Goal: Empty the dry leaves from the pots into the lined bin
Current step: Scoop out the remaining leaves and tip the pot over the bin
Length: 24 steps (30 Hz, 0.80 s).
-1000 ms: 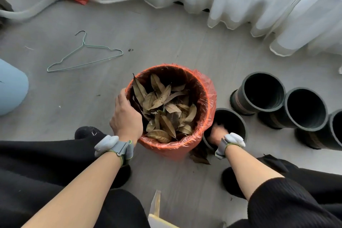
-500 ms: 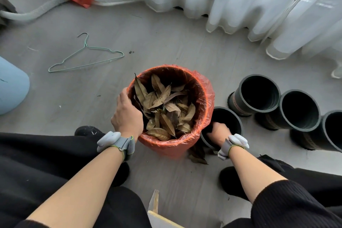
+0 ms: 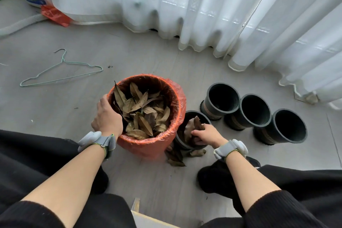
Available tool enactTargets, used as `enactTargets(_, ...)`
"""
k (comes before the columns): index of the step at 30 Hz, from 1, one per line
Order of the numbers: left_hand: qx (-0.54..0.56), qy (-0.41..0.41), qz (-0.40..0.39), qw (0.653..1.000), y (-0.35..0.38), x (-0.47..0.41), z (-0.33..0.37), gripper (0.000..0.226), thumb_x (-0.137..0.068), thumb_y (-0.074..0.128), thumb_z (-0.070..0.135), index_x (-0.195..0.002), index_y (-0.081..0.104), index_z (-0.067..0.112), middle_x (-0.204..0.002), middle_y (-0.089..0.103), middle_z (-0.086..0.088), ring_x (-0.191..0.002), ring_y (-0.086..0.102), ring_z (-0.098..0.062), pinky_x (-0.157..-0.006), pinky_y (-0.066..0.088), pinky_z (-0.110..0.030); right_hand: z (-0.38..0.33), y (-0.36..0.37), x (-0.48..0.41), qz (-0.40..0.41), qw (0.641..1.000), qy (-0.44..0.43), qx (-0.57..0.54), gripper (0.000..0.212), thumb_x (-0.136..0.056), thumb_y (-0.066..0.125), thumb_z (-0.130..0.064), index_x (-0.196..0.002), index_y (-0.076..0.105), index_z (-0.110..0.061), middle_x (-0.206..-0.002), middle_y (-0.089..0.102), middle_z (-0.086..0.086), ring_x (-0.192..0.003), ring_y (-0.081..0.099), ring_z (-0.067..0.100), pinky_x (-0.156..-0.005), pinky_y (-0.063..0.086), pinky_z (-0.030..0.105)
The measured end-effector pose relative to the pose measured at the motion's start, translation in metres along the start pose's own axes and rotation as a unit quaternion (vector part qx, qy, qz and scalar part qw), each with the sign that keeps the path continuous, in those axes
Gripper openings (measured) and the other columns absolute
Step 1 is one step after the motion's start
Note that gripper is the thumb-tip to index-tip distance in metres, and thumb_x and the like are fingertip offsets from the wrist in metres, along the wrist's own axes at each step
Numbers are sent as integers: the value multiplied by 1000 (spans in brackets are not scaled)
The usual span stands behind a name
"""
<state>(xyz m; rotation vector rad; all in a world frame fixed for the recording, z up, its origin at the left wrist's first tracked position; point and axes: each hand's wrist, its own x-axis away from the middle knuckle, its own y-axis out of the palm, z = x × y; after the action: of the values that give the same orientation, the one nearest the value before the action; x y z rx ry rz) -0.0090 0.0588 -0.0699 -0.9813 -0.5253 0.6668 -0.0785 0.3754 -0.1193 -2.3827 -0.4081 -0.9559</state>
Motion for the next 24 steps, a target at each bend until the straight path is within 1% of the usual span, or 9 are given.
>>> enactTargets(2, 4, 5, -3, 1000, 0, 4, 2, 51, -91, 37, 3, -139, 32, 20, -134, 47, -12, -105, 55, -46, -83, 40, -51, 4, -6, 11, 1, 999, 6, -45, 10, -87, 67, -10, -87, 57, -11, -74, 66, 11, -62, 68, 20, -60, 61, 31)
enactTargets(6, 1, -4, -15, 1000, -1, 5, 3, 55, -87, 37, 0, -138, 32, 20, -133, 46, -12, -101, 55, -48, -82, 40, -51, -11, -14, 25, -1, 997, -23, -69, 6, -89, 66, -9, -89, 60, -9, -77, 66, 10, -65, 67, 18, -69, 62, 33)
enactTargets(9, 6, -4, -18, 1000, -2, 6, 4, 58, -84, 38, -2, -138, 32, 19, -134, 45, -11, -102, 55, -47, -83, 40, -51, -42, -29, 42, 6, 993, -77, -91, 6, -89, 66, -7, -86, 62, -9, -75, 64, 9, -61, 65, 12, -64, 61, 29)
enactTargets(11, 7, -3, -16, 1000, -3, 6, 5, 59, -84, 39, -2, -138, 32, 19, -133, 45, -12, -102, 55, -46, -83, 40, -51, -71, -41, 54, 21, 985, -120, -119, 6, -89, 66, -7, -85, 61, -7, -76, 63, 11, -64, 64, 14, -64, 61, 29)
enactTargets(14, 8, -4, -13, 1000, -3, 5, 5, 59, -83, 39, -2, -137, 33, 20, -132, 46, -12, -102, 55, -46, -83, 40, -51, -114, -47, 74, 31, 971, -192, -141, 4, -89, 67, -10, -88, 65, -6, -76, 69, 8, -67, 69, 14, -64, 60, 28)
enactTargets(18, 7, 2, -9, 1000, -2, 6, 5, 59, -83, 39, -3, -138, 32, 20, -132, 46, -11, -102, 55, -45, -83, 41, -50, -154, -21, 93, 3, 964, -258, -65, 13, -89, 66, -12, -99, 66, -4, -86, 72, 13, -75, 71, 18, -68, 60, 31)
enactTargets(21, 7, 6, -6, 1000, -3, 7, 5, 59, -83, 39, -2, -138, 32, 20, -132, 46, -11, -101, 55, -46, -82, 41, -50, -169, 9, 102, -17, 955, -296, 4, 11, -88, 65, -13, -98, 65, -9, -86, 71, 13, -80, 72, 26, -68, 61, 35)
enactTargets(23, 8, 8, -5, 1000, -3, 7, 5, 59, -84, 39, -2, -138, 32, 20, -131, 47, -11, -100, 56, -45, -82, 41, -50, -173, 25, 102, -14, 944, -324, 57, 18, -87, 67, -16, -104, 64, -9, -94, 71, 15, -86, 70, 30, -73, 61, 40)
enactTargets(24, 9, 10, -6, 1000, -3, 7, 5, 58, -84, 39, -1, -138, 32, 20, -131, 47, -11, -100, 55, -45, -82, 41, -50, -173, 31, 102, -3, 938, -335, 90, 26, -87, 69, -20, -109, 63, -9, -100, 70, 13, -89, 69, 28, -77, 60, 40)
